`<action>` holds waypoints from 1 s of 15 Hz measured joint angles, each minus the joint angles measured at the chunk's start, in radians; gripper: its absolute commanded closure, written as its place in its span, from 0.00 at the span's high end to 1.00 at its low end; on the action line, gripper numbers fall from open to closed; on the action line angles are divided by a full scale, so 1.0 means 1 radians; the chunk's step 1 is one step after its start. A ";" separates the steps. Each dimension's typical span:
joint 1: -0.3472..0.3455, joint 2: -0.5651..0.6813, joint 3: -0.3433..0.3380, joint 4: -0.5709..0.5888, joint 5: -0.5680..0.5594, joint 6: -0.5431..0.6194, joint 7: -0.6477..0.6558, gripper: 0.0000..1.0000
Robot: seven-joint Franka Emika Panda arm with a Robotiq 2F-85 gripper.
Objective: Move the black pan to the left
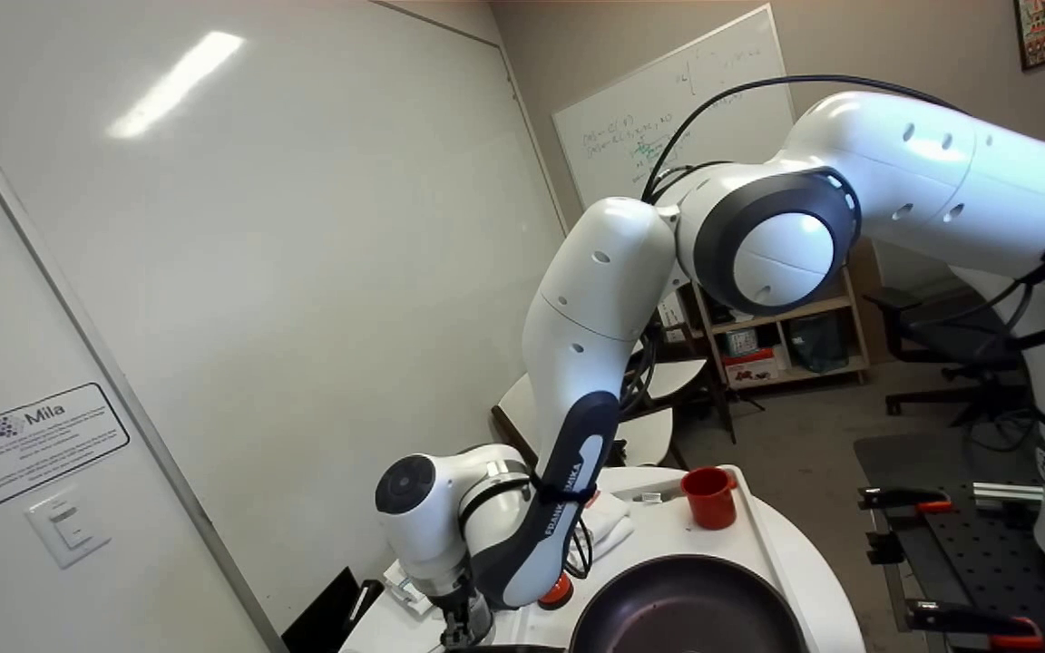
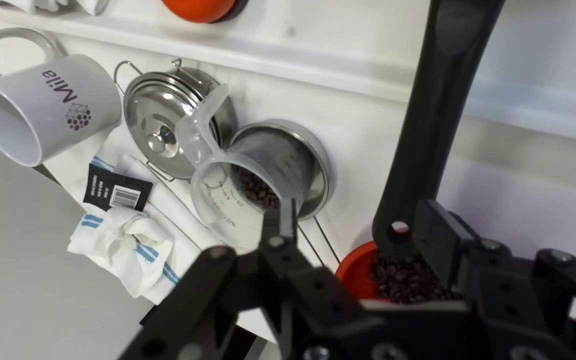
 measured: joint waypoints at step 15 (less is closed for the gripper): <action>0.066 -0.077 -0.348 -0.299 -0.016 0.448 0.239 1.00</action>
